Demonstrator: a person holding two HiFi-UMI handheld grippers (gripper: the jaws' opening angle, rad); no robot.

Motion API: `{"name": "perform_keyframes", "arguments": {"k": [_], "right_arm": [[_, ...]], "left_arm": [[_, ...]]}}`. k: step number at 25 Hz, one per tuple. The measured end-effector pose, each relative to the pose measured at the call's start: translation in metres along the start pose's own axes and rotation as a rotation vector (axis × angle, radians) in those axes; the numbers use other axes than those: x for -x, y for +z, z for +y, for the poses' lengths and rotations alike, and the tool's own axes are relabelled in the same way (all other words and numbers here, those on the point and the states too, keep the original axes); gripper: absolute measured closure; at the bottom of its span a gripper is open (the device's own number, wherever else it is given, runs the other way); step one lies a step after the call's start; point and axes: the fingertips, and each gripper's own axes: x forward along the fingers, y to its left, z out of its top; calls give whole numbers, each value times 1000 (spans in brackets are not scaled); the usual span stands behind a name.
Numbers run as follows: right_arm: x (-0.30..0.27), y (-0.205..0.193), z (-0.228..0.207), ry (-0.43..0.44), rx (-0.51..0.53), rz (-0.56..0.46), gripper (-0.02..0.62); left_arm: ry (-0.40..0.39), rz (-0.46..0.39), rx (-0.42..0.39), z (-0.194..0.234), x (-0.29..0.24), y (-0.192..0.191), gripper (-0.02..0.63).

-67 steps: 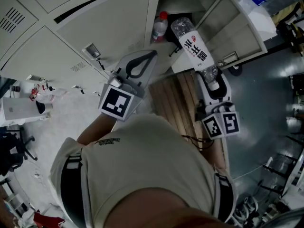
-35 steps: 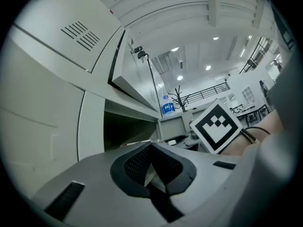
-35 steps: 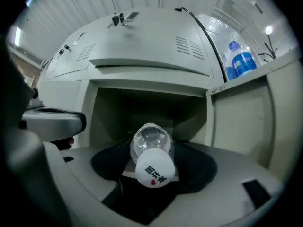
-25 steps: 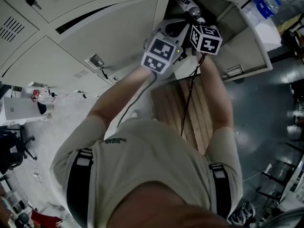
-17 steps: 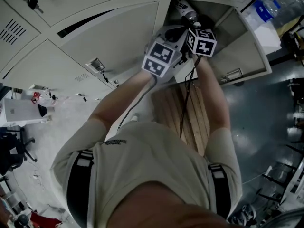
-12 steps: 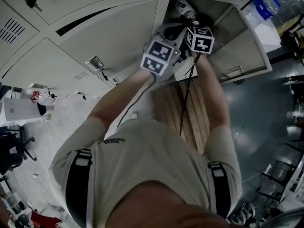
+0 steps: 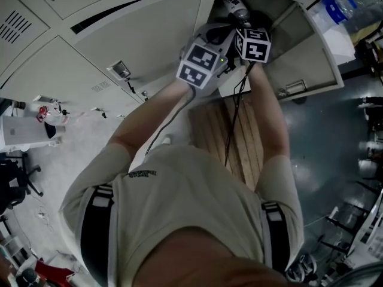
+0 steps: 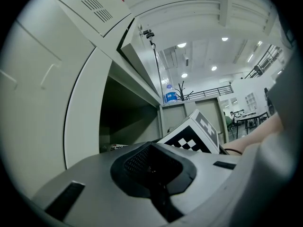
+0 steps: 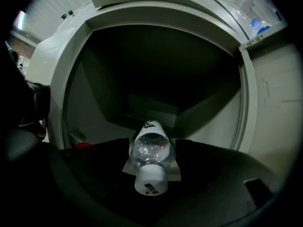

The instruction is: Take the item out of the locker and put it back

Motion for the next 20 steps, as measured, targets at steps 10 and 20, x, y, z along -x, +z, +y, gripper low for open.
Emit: {"name": "perform_keyframes", "arguments": {"k": [10,20], "right_arm": [[40,41,-3,9,-4,-101,280],[134,105,2,46,-31,-293,319]], "left_arm": [[-9,-25,1,-2,10,22,594],[-20,-101,-28,-6,38,70,594]]}}
